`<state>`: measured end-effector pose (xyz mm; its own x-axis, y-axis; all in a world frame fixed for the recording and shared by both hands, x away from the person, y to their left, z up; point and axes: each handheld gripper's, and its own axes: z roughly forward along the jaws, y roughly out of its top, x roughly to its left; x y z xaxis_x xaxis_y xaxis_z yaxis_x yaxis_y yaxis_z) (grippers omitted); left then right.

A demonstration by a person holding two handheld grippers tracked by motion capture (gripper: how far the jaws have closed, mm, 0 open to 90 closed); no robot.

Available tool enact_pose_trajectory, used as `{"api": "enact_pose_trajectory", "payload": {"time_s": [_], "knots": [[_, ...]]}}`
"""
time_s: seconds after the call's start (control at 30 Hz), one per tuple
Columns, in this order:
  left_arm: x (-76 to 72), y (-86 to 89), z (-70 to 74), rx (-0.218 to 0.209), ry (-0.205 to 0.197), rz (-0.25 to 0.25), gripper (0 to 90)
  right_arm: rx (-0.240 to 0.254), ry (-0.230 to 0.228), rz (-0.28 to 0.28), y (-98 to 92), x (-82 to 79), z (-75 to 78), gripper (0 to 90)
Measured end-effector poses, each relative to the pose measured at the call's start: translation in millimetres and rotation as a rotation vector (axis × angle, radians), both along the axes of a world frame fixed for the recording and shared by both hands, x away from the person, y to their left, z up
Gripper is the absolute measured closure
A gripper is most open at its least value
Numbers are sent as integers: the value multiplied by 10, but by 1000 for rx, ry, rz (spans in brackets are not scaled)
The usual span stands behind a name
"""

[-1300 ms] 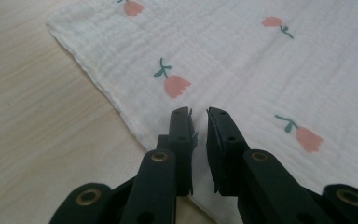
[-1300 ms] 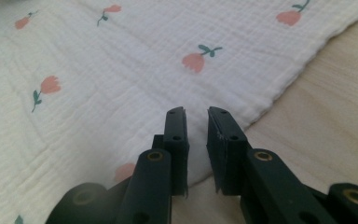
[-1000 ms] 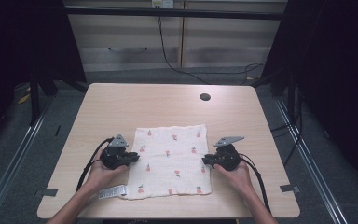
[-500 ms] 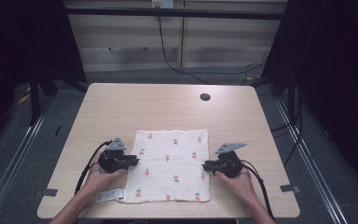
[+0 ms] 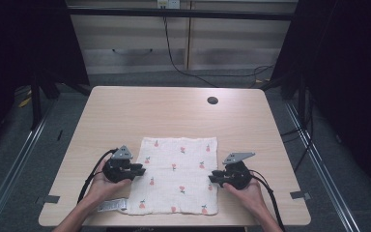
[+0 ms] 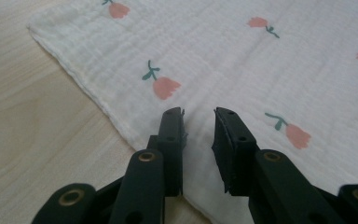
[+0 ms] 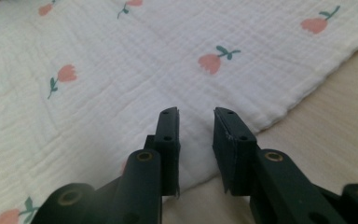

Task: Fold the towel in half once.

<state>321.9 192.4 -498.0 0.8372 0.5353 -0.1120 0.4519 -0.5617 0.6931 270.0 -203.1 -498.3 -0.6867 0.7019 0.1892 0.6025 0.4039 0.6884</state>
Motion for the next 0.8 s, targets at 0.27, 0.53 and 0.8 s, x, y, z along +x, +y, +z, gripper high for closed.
{"api": "enact_pose_trajectory", "payload": {"time_s": [0.27,0.53,0.8], "knots": [[89,20,-17,-13,-11,34,691,16,-60,-42,-46,282,137,688],[92,31,-27,-19,-19,31,695,-21,-63,-80,-49,765,110,650],[75,21,-25,-8,-33,27,695,-8,-48,-165,-149,1137,67,630]]}}
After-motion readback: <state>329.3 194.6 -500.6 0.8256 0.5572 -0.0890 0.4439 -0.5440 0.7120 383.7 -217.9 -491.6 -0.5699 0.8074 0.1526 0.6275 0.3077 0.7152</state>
